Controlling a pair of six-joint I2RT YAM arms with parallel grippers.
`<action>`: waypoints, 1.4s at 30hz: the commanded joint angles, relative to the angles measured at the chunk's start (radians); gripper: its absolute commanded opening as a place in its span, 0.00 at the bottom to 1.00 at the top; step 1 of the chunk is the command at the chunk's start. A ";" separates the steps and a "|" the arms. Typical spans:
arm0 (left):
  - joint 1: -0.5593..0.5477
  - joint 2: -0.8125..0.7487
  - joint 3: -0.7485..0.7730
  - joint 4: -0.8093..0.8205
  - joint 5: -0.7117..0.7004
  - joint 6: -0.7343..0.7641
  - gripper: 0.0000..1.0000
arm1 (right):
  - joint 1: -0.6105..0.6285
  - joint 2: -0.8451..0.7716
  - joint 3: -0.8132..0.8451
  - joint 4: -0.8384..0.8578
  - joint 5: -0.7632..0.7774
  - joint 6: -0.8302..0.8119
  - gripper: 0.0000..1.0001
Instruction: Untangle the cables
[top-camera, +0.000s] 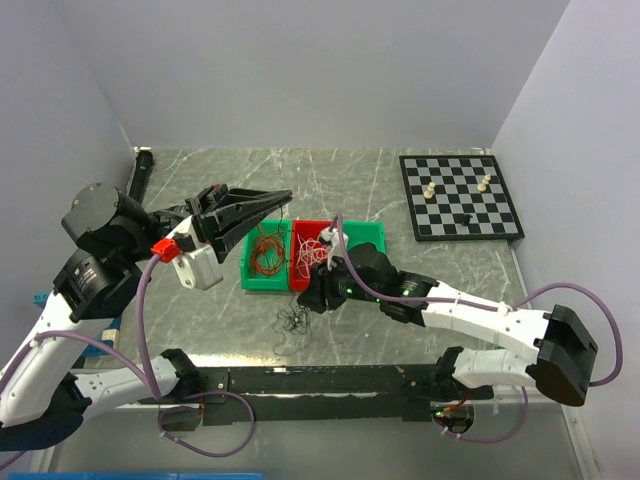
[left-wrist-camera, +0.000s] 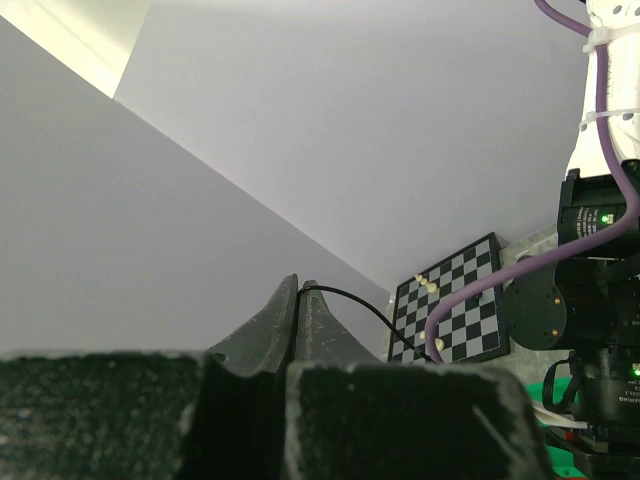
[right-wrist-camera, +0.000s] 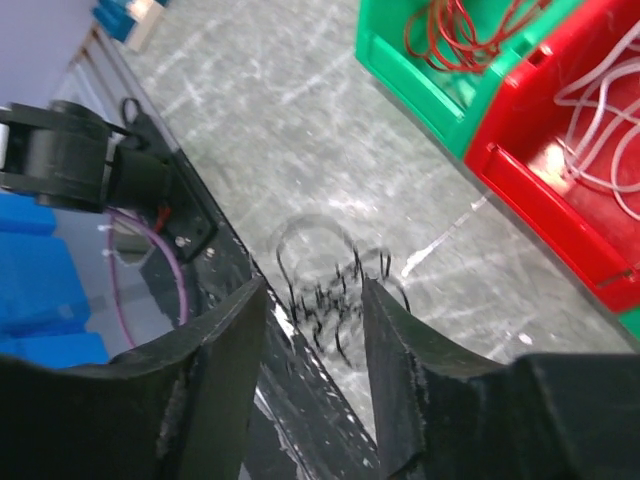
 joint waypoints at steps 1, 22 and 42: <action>-0.001 -0.007 0.008 0.041 0.007 0.006 0.01 | 0.004 0.031 0.030 -0.044 0.029 -0.022 0.52; 0.000 -0.011 0.029 -0.017 -0.025 0.077 0.01 | 0.029 0.049 -0.011 -0.036 0.174 0.010 0.00; 0.006 0.121 0.336 0.865 -0.721 0.258 0.01 | 0.107 -0.259 -0.349 -0.401 0.421 0.352 0.00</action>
